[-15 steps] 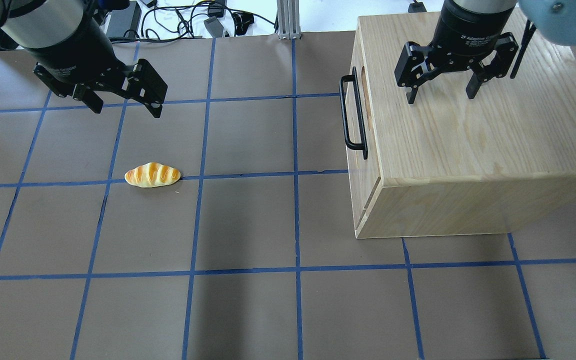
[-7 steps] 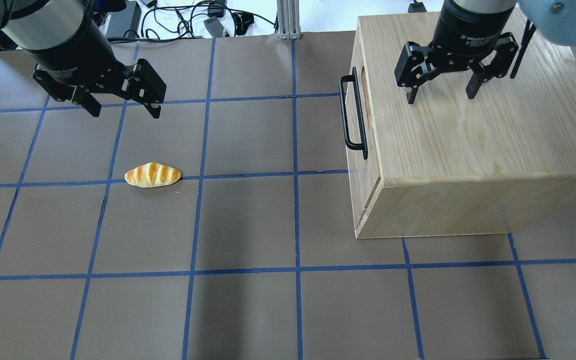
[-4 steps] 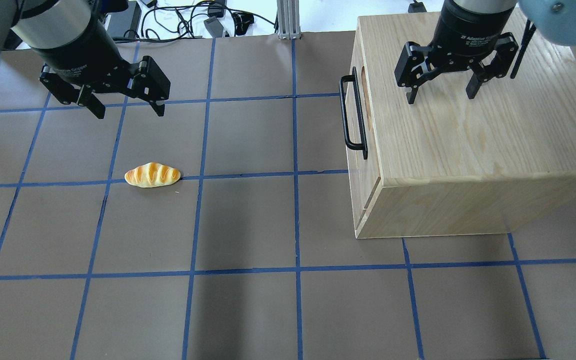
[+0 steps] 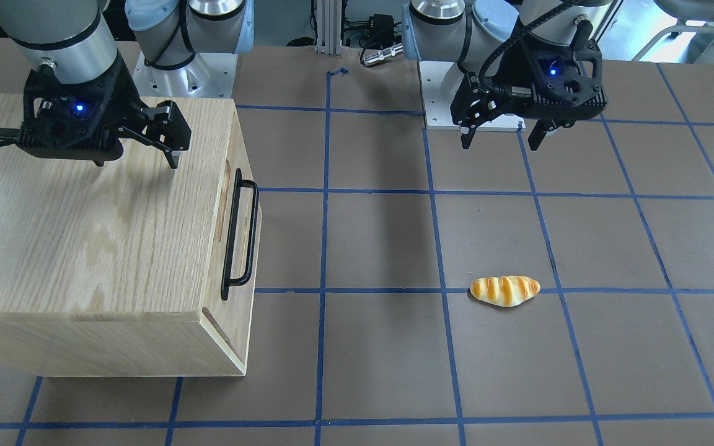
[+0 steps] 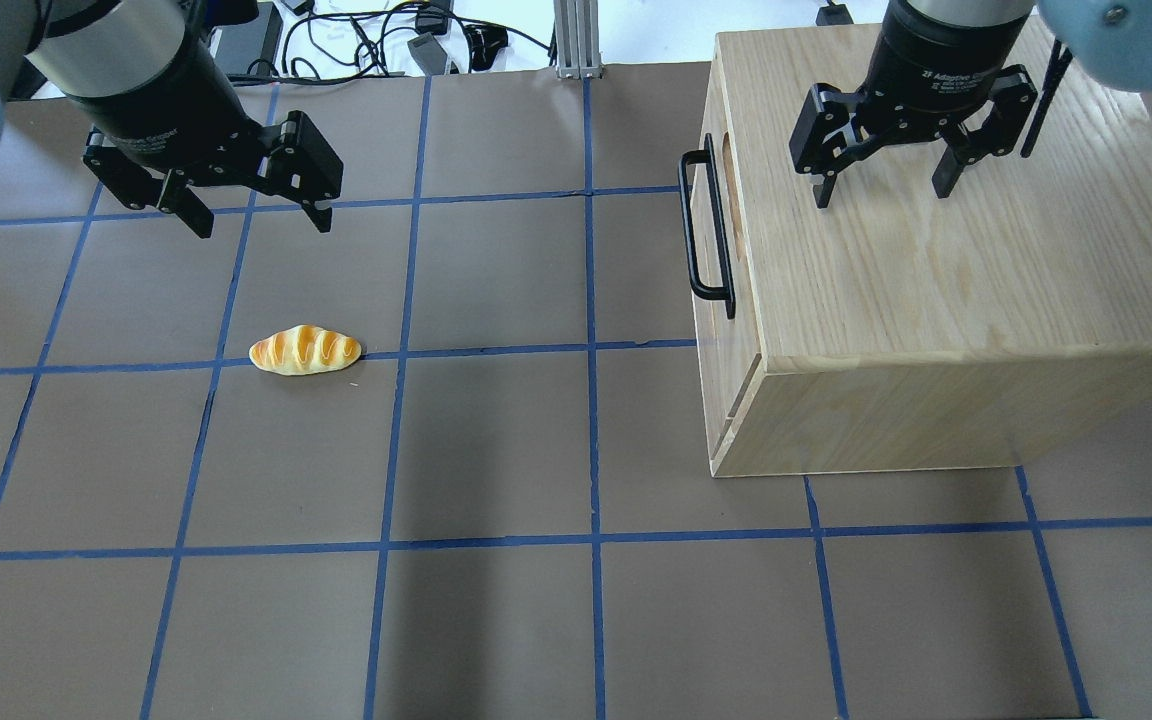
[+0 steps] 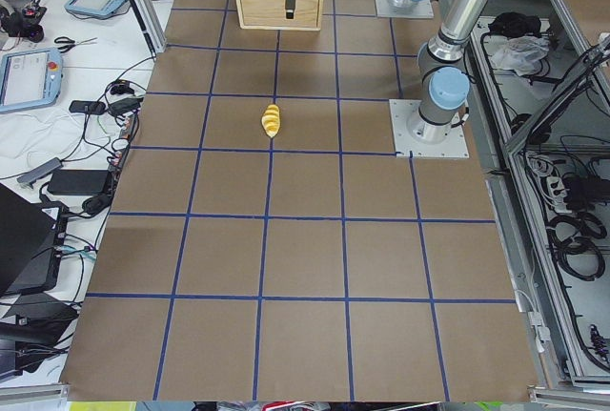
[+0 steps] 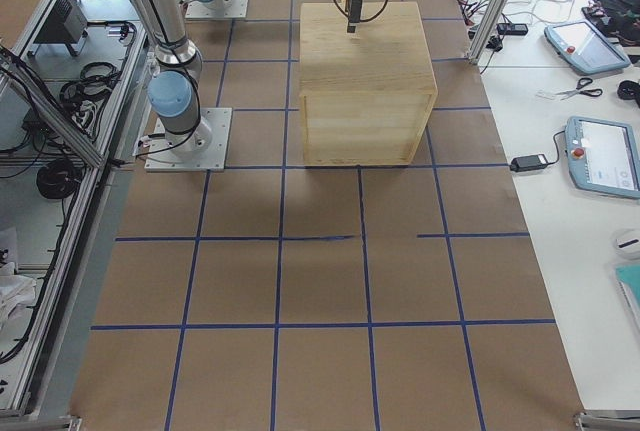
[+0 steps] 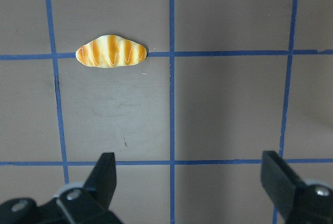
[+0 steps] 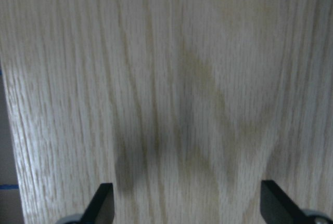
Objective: Open upper drawer
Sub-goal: 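Move the left gripper toward the black drawer handle on the cabinet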
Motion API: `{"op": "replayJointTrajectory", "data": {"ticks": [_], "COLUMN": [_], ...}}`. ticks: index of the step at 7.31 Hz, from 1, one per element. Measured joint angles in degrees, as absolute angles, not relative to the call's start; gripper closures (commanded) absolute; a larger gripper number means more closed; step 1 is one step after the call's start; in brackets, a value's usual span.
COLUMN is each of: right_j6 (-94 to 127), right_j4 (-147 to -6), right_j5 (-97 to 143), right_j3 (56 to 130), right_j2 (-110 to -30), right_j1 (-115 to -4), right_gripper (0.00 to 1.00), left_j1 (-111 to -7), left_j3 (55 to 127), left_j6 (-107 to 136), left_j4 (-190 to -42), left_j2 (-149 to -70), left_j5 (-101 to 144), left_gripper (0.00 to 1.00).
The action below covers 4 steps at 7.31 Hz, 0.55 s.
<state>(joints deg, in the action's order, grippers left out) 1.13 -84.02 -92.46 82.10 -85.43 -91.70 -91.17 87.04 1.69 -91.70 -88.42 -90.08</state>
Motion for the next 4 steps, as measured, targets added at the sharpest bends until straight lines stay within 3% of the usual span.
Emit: {"op": "replayJointTrajectory", "data": {"ticks": [4], "right_j6": [1.11], "right_j4": [-84.02], "right_j5": [-92.46], "right_j3": [82.12], "right_j2": [-85.43], "right_j1": [-91.75], "right_gripper": [0.0], "left_j1": [-93.11], "left_j3": [87.8], "left_j6": [12.18], "left_j4": [-81.84], "left_j2": [-97.33], "left_j5": [-74.75], "left_gripper": [0.0]}}
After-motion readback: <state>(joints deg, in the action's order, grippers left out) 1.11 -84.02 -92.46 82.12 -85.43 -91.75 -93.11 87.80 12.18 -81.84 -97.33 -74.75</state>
